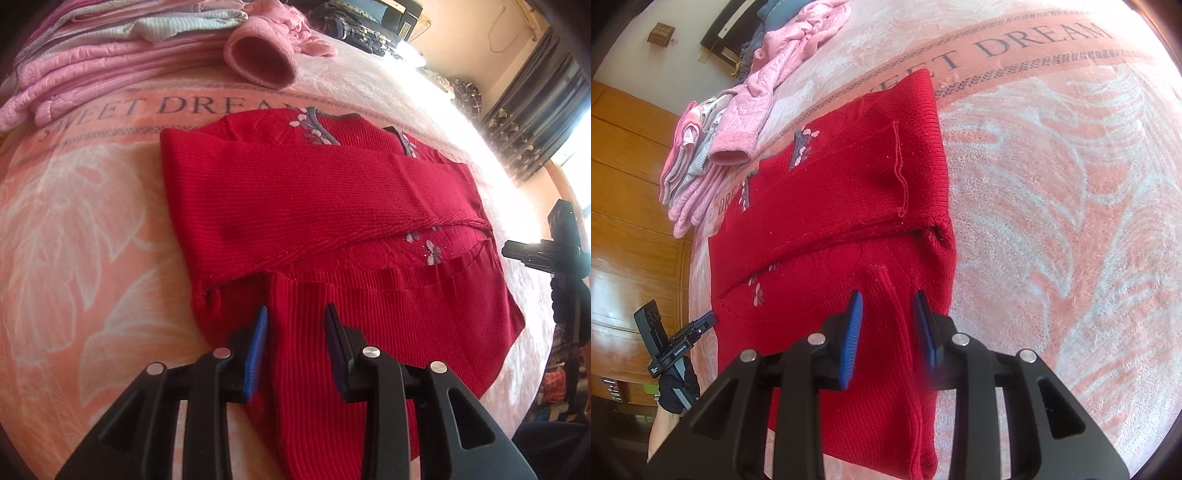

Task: Fold small clothes
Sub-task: 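Lift the hem with both tools and fold it over toward the collar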

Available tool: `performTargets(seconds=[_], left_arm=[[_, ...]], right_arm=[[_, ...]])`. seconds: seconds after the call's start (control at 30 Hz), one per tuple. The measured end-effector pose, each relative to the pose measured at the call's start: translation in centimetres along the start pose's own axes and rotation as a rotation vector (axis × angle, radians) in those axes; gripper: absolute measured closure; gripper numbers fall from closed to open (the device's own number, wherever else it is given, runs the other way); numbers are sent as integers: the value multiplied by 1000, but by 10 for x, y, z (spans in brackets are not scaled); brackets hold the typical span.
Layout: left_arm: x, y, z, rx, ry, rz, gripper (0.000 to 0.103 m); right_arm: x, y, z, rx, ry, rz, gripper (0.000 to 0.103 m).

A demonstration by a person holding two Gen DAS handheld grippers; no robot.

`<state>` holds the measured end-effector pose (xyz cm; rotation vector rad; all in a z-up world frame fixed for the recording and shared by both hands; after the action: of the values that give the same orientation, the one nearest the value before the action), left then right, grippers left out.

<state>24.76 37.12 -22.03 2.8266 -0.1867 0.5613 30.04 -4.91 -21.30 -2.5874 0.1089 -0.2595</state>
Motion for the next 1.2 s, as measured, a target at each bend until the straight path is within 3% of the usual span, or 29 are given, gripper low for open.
performTargets(seconds=[0.1,0.23,0.3,0.53,0.8,1.0,1.03,1.07,1.1,1.2], left_arm=[[0,-4,8,19,-5,6,71],[3,0,11,-11,15,1,75],[4,5,10,-39,28,2,98],[7,7,0,-124,64,-62,99],[5,0,13,-106,44,-81,98],[9,-2,21,-57,32,-83,90],[9,-1,21,-47,33,-76,90],[9,0,21,-39,36,-66,91],[9,1,20,-32,38,-54,91],[7,4,16,-30,59,-27,99]], right_arm=[[-1,-2,1,-1,-6,-26,74],[-4,-11,4,-8,-22,-93,74],[-6,-17,6,-15,-32,-139,71],[0,-22,18,-49,-38,-183,66],[0,-22,38,-129,-68,-273,63],[1,-35,45,-179,-52,-374,64],[-1,-38,46,-188,-55,-398,66],[-3,-41,47,-190,-59,-427,75],[-6,-44,46,-179,-67,-453,91],[-11,-47,39,-156,-59,-471,97]])
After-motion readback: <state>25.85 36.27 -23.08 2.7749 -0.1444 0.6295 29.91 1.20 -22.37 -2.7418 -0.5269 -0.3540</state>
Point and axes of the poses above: each gripper's, at about its wrist camera, not at the fingertips, and z roughly the way its jaws point, y to its right, x to its top, the point moved 9 cm from there along z, roughly the way its jaws point, and after that the axes turned 3 degrees about -y, right-handed, at the moved point
